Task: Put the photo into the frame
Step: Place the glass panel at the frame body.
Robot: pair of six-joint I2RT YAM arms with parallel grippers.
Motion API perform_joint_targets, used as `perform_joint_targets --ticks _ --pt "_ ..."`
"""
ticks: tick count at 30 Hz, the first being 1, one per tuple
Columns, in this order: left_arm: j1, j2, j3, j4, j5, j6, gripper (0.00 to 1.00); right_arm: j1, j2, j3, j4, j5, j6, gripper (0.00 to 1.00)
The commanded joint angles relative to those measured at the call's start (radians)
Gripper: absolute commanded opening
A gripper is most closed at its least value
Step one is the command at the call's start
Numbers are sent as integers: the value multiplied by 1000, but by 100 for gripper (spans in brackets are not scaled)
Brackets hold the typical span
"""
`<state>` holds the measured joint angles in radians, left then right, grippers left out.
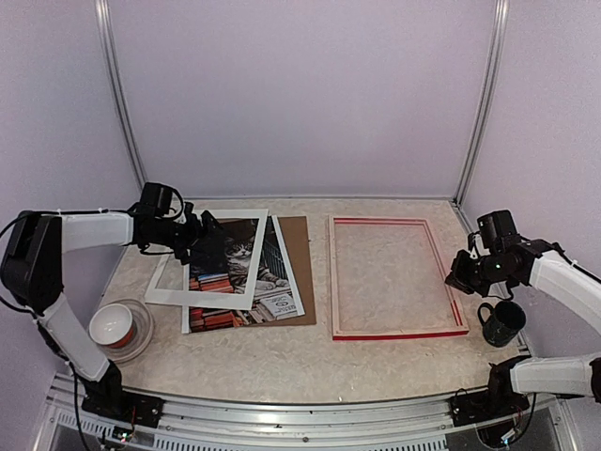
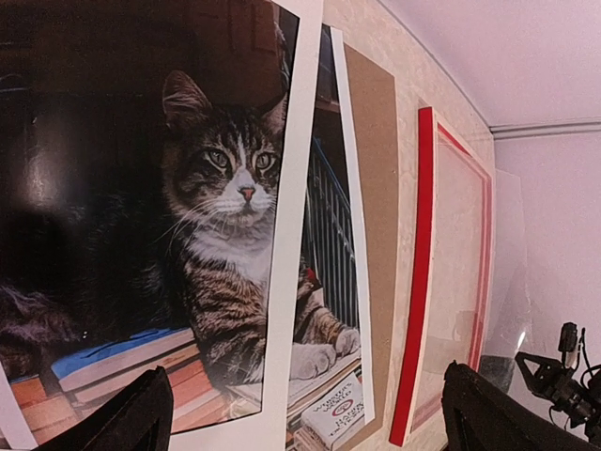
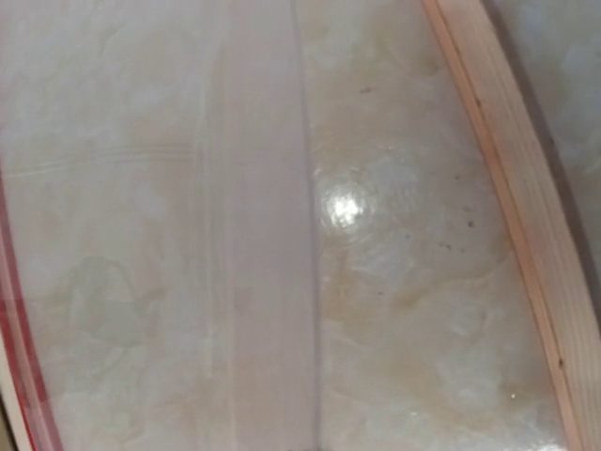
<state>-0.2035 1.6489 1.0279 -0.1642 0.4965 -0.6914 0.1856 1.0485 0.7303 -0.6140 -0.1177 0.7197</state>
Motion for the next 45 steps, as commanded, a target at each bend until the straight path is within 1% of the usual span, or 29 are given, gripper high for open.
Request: perform_joint_targets --ticks 1,8,12,16,18,20,24,25,28,33,37,40,45 --pt "-9 -8 30 9 -12 3 99 -14 -10 -16 58 47 12 4" --pt "-9 -5 15 13 -19 10 99 -14 -12 -43 120 59 -3 5" --pt "-10 -1 15 14 -18 10 99 -14 4 -64 178 30 -26 5" --pt "-10 -3 11 13 -20 10 99 -14 20 -73 192 26 -52 8" --pt "-9 -2 9 15 -21 10 99 -15 29 -66 169 53 -62 14" --pt "-10 0 9 15 -22 9 99 -15 39 -49 133 91 -69 23" --pt "-11 0 9 18 -21 5 99 -15 43 -26 81 158 -71 46" --pt "-11 0 10 18 -19 4 99 -15 40 -28 84 154 -72 47" --pt "-11 -1 9 19 -18 5 99 -14 19 -48 125 104 -58 45" --pt "-11 -1 6 18 -21 6 99 -24 -19 -107 234 -51 1 42" --pt "-12 -4 6 17 -20 6 99 -27 -20 -113 233 -54 34 41" --pt "-12 -6 5 20 -16 4 99 -31 -38 -133 246 -58 69 39" --pt "-21 -12 1 28 -9 -6 99 -41 -73 -208 352 -150 174 35"
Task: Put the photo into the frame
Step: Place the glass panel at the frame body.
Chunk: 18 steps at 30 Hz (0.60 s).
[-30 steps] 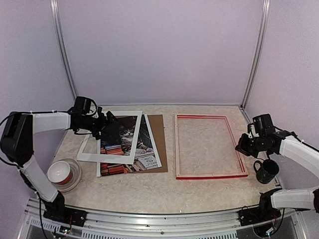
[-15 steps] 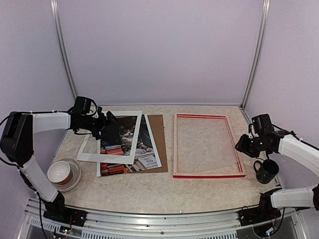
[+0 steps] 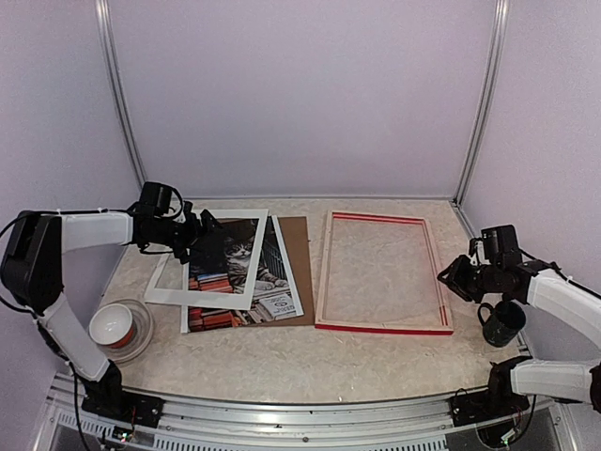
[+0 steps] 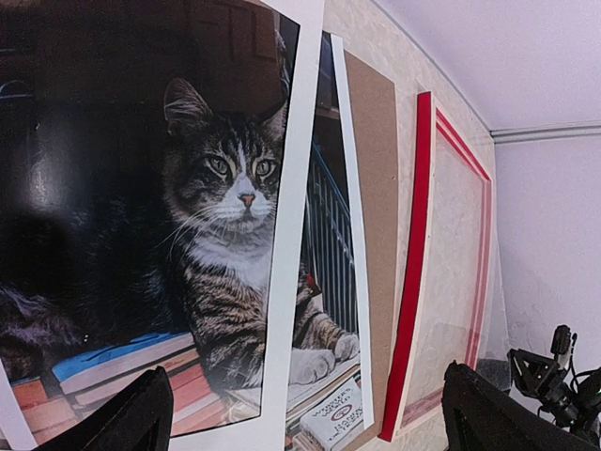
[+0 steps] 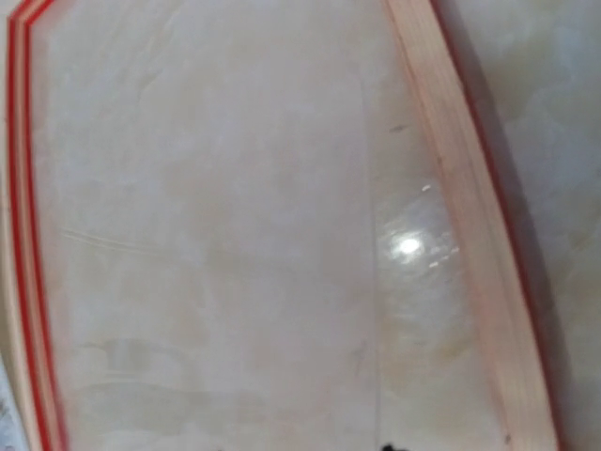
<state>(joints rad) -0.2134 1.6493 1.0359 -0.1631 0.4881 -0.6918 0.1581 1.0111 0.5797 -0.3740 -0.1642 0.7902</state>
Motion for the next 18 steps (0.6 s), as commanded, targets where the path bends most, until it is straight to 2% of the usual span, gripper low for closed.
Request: perform_joint_targets --ticks 1,8,18 --pt "-13 -12 -5 27 1 -6 99 -14 -43 -76 146 -130 131 35" --pt "-31 -29 0 22 1 -13 99 -15 -82 -208 355 -240 282 34" --pt "-46 -38 -4 31 -1 -24 99 -17 -208 -321 590 -261 365 36"
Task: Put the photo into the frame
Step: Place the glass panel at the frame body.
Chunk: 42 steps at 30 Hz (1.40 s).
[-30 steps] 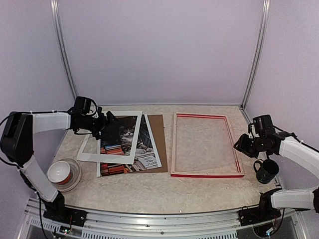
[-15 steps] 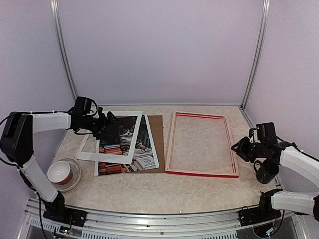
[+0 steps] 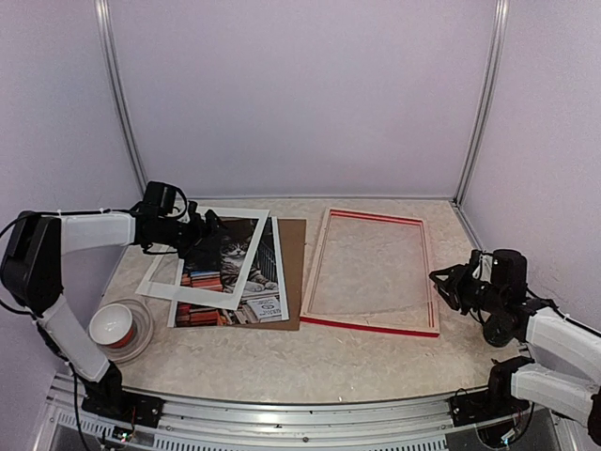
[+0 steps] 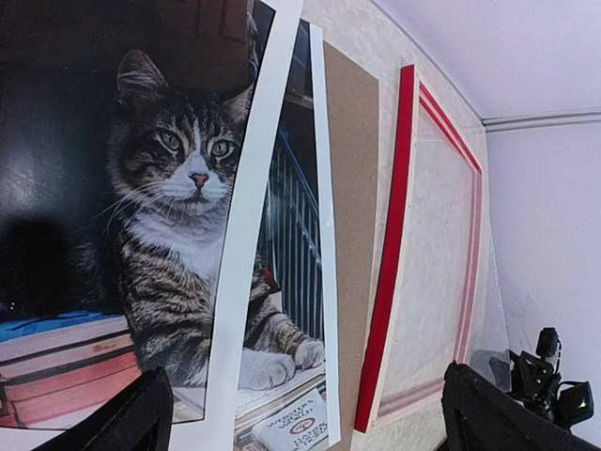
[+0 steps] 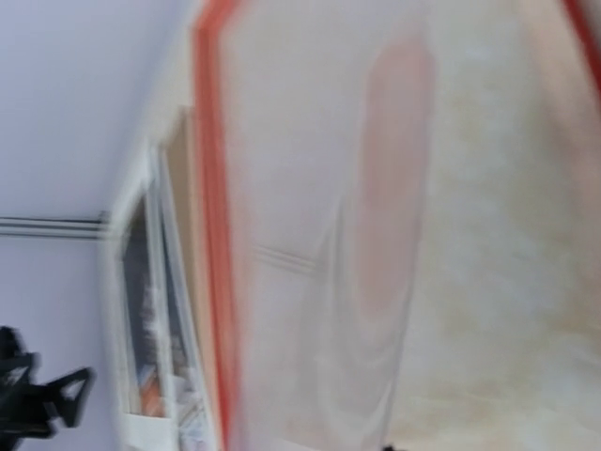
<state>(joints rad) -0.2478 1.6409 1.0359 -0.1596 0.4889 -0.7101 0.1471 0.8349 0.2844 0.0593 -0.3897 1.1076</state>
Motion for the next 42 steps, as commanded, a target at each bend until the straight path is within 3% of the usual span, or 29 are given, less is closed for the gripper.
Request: perform_joint_targets --ticks 1,6,13,18,23,28,42 --pt "-13 -28 -3 28 -3 -6 99 -6 -28 -28 169 -39 47 37" --pt "-19 -26 -1 33 -3 -10 99 -6 30 -21 189 -44 50 37" --pt "-30 -21 3 36 -6 -14 99 -6 215 101 66 -42 31 37" --pt "-37 -21 -3 45 -7 -23 99 -6 277 127 123 -80 36 33" --pt "-49 -23 -10 60 -5 -37 99 -6 236 98 161 -90 70 16" --pt "-65 -18 1 69 -5 -48 99 -6 199 121 80 -81 56 1" --pt "-157 21 76 120 7 -95 99 -6 9 132 151 -89 73 0"
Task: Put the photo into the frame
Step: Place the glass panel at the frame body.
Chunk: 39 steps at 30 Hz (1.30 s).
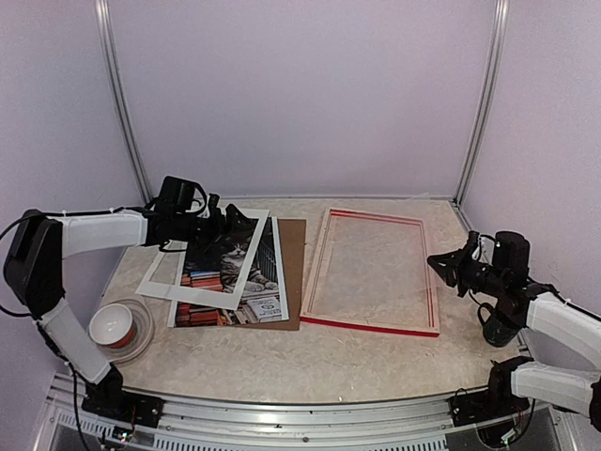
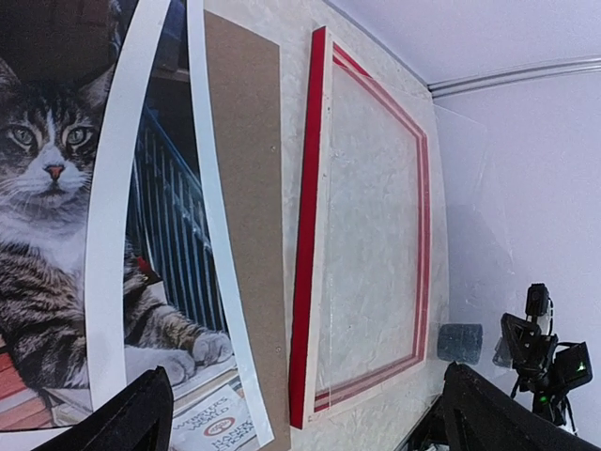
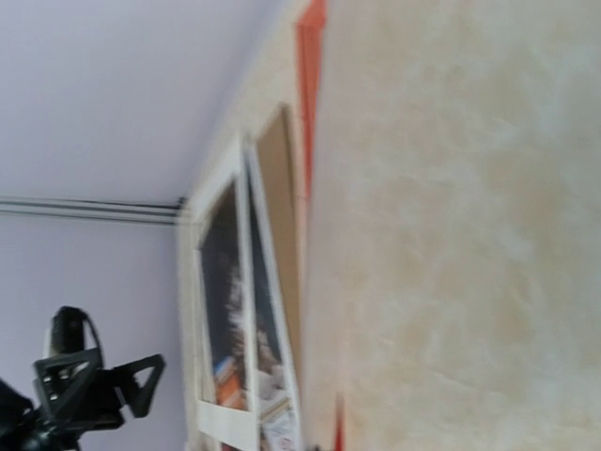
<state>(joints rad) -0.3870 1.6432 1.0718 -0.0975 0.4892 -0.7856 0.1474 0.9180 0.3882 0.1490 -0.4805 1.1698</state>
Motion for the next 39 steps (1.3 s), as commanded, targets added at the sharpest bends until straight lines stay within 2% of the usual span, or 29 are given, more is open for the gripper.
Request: perform_joint_targets --ticks 1,6,15,23,34,39 --pt "-22 22 40 75 15 -28 99 -6 -90 32 78 6 16 0" --pt "-43 51 36 185 52 -73 99 -6 -113 74 171 -8 52 0" --pt "-83 153 60 365 84 -164 99 -4 -13 217 250 -105 42 0" --pt "-138 278 91 555 135 -274 99 3 36 260 347 -170 24 0" --pt "-179 370 108 826 186 -386 99 -1 196 124 475 -147 -23 0" --pt "-199 434 120 888 209 -421 99 -11 336 38 570 -151 5 0"
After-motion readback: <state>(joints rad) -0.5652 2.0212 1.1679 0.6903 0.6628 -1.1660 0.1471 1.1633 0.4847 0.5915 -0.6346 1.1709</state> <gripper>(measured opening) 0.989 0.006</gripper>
